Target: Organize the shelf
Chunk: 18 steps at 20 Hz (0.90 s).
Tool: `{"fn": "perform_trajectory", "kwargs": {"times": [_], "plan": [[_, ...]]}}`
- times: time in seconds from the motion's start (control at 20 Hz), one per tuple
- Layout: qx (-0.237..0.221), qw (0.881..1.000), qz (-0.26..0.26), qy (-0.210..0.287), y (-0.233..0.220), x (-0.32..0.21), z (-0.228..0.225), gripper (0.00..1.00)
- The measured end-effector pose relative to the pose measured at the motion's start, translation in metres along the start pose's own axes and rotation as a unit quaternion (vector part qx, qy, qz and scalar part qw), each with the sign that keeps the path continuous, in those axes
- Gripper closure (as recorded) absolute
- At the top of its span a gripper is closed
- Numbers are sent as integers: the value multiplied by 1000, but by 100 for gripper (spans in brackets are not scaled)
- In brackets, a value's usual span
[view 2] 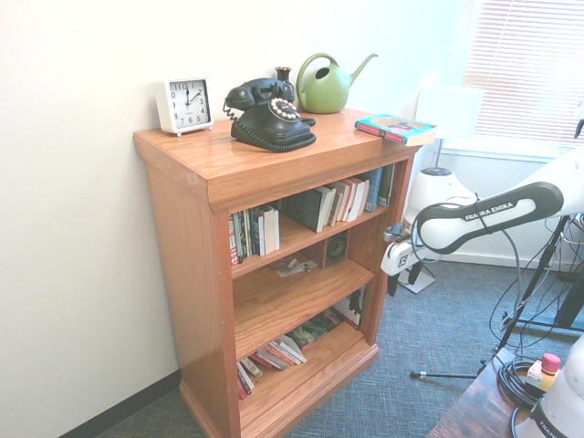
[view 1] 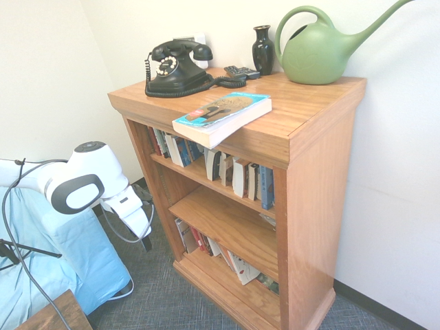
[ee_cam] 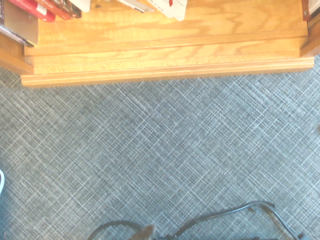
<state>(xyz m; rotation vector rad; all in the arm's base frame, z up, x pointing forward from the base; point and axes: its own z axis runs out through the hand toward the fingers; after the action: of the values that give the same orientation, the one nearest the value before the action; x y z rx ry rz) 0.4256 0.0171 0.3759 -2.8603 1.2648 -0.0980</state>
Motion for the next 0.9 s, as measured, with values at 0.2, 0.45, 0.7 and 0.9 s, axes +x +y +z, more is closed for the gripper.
{"fn": "perform_trajectory", "kwargs": {"times": [0.2, 0.45, 0.7, 0.9], "plan": [[-7, 1000, -6, 18, 5, 9, -2, 0], [-62, 989, -30, 129, 51, 59, -29, 0], [-112, 959, -59, 254, 94, 83, -97, 0], [-149, 919, -102, 350, 105, 75, -151, 0]]}}
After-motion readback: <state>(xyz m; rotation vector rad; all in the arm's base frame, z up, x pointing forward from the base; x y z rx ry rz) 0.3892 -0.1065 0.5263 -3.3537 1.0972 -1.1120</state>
